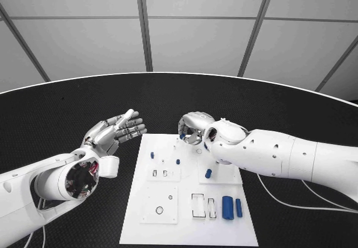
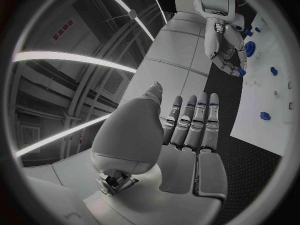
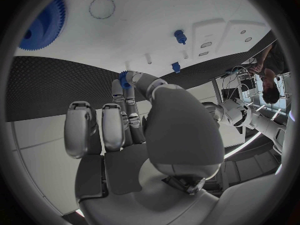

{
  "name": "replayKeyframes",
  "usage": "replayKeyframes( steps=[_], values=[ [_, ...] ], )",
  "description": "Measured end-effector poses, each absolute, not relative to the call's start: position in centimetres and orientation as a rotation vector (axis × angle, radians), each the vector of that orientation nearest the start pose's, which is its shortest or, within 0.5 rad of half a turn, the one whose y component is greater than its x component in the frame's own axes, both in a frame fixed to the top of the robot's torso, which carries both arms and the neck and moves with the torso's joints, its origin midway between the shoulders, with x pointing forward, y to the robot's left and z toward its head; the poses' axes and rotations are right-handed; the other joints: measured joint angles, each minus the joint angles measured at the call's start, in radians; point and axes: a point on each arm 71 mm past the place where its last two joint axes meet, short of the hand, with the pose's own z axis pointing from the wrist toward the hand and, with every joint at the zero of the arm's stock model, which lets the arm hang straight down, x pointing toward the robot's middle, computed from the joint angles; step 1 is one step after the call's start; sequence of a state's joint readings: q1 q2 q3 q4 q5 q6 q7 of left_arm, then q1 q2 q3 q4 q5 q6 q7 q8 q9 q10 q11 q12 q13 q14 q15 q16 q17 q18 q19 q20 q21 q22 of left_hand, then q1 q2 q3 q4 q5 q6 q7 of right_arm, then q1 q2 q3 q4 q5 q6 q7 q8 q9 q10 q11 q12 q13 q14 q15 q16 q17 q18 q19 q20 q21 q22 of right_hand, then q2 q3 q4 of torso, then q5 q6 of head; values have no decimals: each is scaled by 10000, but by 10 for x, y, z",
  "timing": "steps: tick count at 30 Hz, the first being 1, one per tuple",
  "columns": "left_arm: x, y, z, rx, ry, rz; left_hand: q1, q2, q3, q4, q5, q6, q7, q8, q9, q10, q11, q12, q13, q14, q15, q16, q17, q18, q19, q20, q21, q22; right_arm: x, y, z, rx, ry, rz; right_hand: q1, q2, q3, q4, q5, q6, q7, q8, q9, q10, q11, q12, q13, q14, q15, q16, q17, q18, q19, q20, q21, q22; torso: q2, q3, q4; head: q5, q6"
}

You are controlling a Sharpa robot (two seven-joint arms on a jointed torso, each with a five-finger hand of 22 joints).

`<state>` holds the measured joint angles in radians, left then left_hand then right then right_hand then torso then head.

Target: Assemble the parts on the task board

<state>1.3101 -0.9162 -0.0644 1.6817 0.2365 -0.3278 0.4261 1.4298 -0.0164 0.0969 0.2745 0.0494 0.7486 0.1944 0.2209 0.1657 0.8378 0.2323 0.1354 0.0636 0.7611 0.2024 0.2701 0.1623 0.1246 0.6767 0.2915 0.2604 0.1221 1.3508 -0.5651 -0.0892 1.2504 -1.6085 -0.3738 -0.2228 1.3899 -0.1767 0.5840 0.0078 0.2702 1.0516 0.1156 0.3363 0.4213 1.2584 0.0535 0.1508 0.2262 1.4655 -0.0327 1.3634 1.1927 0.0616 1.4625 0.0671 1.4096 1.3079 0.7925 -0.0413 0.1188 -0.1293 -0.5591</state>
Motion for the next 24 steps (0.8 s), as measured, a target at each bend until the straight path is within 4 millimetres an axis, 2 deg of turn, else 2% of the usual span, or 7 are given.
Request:
replayKeyframes(
  steps=[12, 20, 24],
  values=[
    [474, 200, -124, -12602, 13161, -17033, 0, 0, 0, 0, 0, 1, 0, 0, -10, 0, 0, 0, -2, 0, 0, 0, 0, 0, 0, 0, 0, -8, 557, -128, -132, -2688, 14791, 4404, -1, -4, -14, -12, -2, -17, -14, -12, 37, 0, 0, 10, 9, -1, 2, 0, 0, 0, 0, 0, 0, -1, 74, -25, 75, -6, 56],
    [474, 200, -123, -12572, 13169, -17063, 0, 0, 0, 0, 0, 1, 0, 0, -9, 1, -1, 0, -1, 0, 0, 0, 1, 1, 0, 0, 0, -7, 559, -126, -134, -2722, 14943, 4305, -2, -6, -16, -11, -15, -18, -14, 18, 48, 0, 0, 17, 9, -2, 2, 0, 0, 1, 0, 0, 0, -2, 89, -19, 81, 49, 43],
    [474, 200, -123, -12568, 13169, -17064, 0, 0, 0, 0, 0, 1, 0, 0, -9, 1, -1, 0, -1, 0, 0, 0, 2, 0, 0, 0, 0, -14, 559, -127, -134, -2733, 15028, 4243, -6, -10, -16, -11, -22, -20, -14, 28, 52, 0, 0, 17, 8, -2, 2, 0, 1, 1, -1, 0, 0, -2, 96, -12, 62, 77, 29]
  ],
)
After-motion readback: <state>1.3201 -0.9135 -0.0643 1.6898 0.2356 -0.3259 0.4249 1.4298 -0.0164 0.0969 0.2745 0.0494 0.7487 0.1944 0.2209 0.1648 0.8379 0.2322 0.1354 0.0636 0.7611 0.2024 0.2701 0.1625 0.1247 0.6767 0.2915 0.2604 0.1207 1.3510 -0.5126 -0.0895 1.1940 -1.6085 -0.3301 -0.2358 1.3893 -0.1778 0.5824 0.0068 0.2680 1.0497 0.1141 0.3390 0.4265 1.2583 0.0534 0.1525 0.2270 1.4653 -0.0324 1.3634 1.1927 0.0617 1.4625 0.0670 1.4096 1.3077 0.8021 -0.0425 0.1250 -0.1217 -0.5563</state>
